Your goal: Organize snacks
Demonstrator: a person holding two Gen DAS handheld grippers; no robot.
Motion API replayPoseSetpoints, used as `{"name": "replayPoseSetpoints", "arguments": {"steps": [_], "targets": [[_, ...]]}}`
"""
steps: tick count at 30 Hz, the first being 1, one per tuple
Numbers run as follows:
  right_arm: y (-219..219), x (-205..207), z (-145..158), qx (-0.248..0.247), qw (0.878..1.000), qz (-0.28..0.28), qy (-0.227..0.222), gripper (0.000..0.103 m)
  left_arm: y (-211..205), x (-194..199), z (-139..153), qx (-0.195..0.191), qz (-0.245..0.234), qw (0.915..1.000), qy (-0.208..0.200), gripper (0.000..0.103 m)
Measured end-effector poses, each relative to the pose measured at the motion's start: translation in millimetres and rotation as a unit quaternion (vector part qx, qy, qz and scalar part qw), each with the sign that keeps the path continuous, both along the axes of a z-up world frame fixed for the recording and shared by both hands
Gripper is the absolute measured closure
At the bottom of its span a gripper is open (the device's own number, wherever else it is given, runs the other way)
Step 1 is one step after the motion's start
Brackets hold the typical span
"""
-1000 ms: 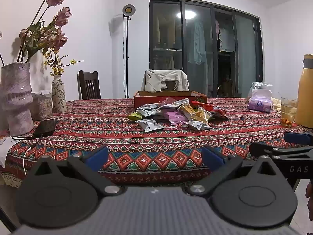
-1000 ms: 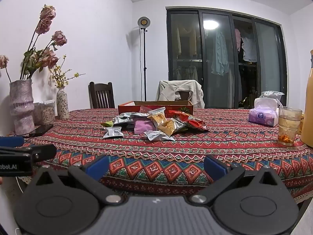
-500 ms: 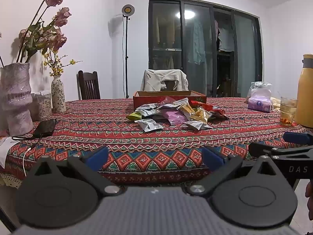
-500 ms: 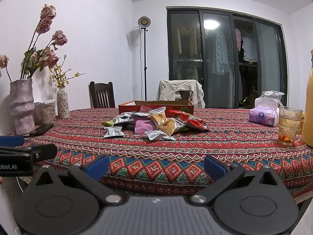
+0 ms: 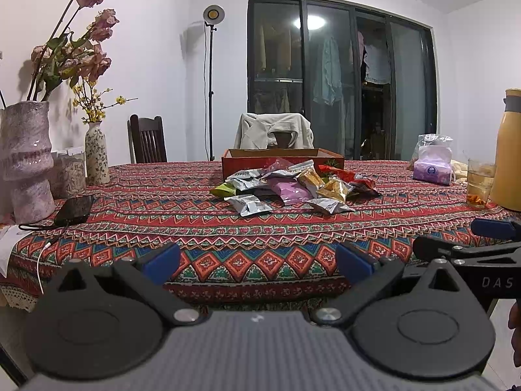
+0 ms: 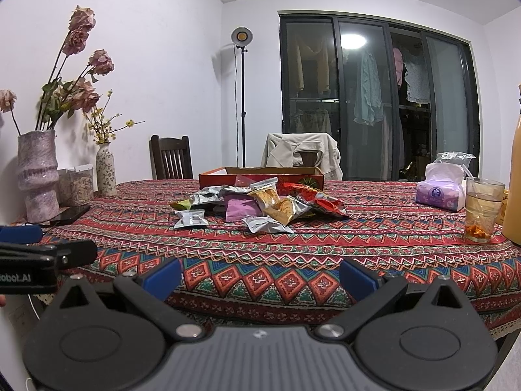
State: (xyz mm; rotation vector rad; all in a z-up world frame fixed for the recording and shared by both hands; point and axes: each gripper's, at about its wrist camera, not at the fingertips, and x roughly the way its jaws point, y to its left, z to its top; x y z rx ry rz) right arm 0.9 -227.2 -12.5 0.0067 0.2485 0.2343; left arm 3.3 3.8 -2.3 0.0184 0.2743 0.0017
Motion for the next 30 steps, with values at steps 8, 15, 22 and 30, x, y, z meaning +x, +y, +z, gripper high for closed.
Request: {"name": "replayPoseSetpoints", "arguments": {"steps": [8, 15, 22, 30], "targets": [[2, 12, 2, -0.01, 1.0, -0.008, -0.007, 0.0, 4, 24, -1, 0.014, 0.016, 0.9998, 0.001, 0.0], [-6, 64, 0, -0.002, 1.0, -0.03, 0.007, 0.0, 13, 71, -3, 0.015, 0.028, 0.9992, 0.024, 0.0], [-1, 119, 4, 0.001, 0.999, -0.016, 0.038, 0.0, 15, 133, -2, 0.004, 0.031, 0.9976, 0.062, 0.0], [14, 196, 12, -0.007, 0.995, 0.028, 0.09, 0.009, 17, 223, 2, -0.004, 0.013, 0.9952, 0.096, 0.0]]}}
